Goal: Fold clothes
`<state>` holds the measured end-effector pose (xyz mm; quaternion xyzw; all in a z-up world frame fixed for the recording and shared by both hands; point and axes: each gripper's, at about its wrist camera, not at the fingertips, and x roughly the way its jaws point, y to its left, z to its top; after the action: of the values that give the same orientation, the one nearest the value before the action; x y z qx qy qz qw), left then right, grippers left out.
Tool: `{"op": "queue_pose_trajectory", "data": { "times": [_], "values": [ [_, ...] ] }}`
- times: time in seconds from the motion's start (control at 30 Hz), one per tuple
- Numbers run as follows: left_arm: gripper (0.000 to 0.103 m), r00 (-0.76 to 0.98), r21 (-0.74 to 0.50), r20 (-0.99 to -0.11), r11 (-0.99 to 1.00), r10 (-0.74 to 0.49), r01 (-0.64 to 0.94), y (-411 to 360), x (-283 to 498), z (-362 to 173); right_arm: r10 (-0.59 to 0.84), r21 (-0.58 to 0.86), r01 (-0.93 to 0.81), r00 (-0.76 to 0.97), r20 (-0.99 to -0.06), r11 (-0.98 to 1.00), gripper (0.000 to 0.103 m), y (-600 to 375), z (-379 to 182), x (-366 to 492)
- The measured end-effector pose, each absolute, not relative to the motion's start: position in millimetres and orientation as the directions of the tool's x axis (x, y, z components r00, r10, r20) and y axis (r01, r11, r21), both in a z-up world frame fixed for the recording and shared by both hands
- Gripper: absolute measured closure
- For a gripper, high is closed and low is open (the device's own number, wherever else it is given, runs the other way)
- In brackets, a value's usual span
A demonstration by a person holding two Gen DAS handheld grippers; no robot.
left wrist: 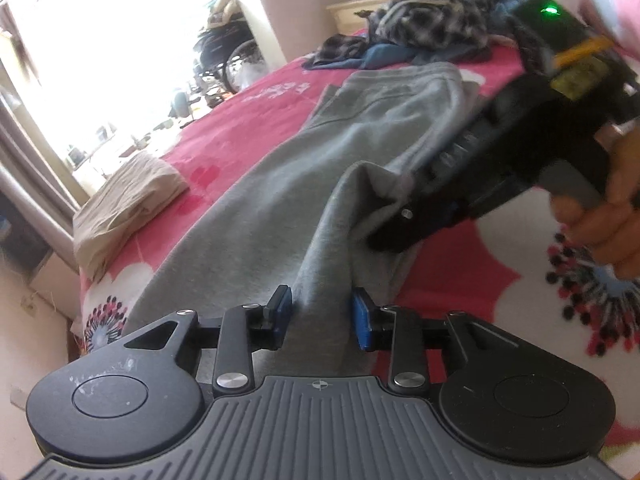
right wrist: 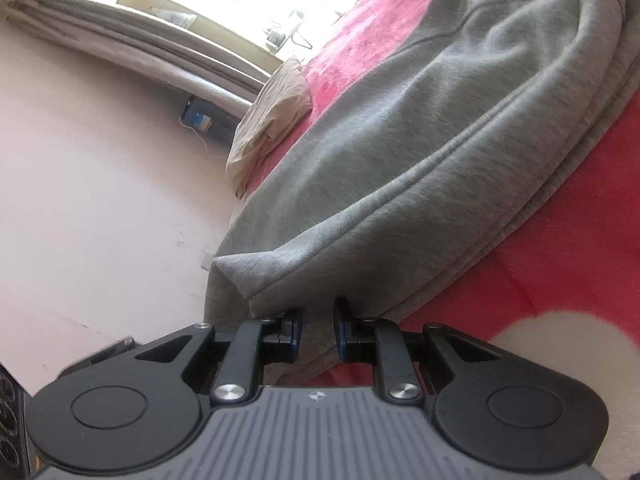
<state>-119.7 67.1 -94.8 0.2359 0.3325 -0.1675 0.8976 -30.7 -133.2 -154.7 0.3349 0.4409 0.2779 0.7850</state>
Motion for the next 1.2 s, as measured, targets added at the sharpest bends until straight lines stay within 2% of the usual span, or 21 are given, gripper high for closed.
{"op": "queue_pose_trajectory", "data": {
  "times": [0.1,0.17,0.27,0.37,0.53,0.67,0.87,0.97,1.2],
  "values": [
    [0.071,0.725,0.299,-0.673,0.841,-0.150,0.451,72,-114,-93,0.711,0.705,-0.227,0.466,-0.527,0.672,0.083,-128,-143,-36],
    [0.076,0.724,0.290,-0.672,0.843,-0.158,0.453,75,-111,-92,0.693,0.627,-0.318,0.472,-0.546,0.711,0.083,-119,-133,-41],
    [0.086,0.723,0.303,-0.669,0.826,-0.171,0.476,77,-110,-92,0.651,0.424,-0.502,0.481,-0.587,0.754,0.083,-95,-121,-53],
    [0.091,0.726,0.304,-0.661,0.817,-0.189,0.490,78,-110,-89,0.610,0.192,-0.654,0.503,-0.612,0.732,0.083,-70,-114,-65],
    [0.095,0.742,0.294,-0.629,0.813,-0.230,0.502,82,-112,-80,0.594,-0.010,-0.748,0.536,-0.600,0.664,0.083,-43,-117,-72],
    [0.097,0.747,0.285,-0.615,0.812,-0.253,0.510,83,-114,-75,0.594,-0.053,-0.757,0.553,-0.584,0.652,0.083,-35,-121,-73],
    [0.098,0.744,0.287,-0.611,0.800,-0.271,0.527,81,-116,-73,0.539,0.011,-0.673,0.583,-0.607,0.740,0.085,-25,-132,-60],
    [0.098,0.744,0.284,-0.608,0.799,-0.278,0.531,82,-118,-72,0.614,0.062,-0.702,0.571,-0.546,0.709,0.082,-23,-125,-65],
    [0.098,0.743,0.271,-0.612,0.809,-0.273,0.521,86,-115,-73,0.608,0.098,-0.688,0.554,-0.569,0.719,0.083,-18,-143,-58]
  ]
}}
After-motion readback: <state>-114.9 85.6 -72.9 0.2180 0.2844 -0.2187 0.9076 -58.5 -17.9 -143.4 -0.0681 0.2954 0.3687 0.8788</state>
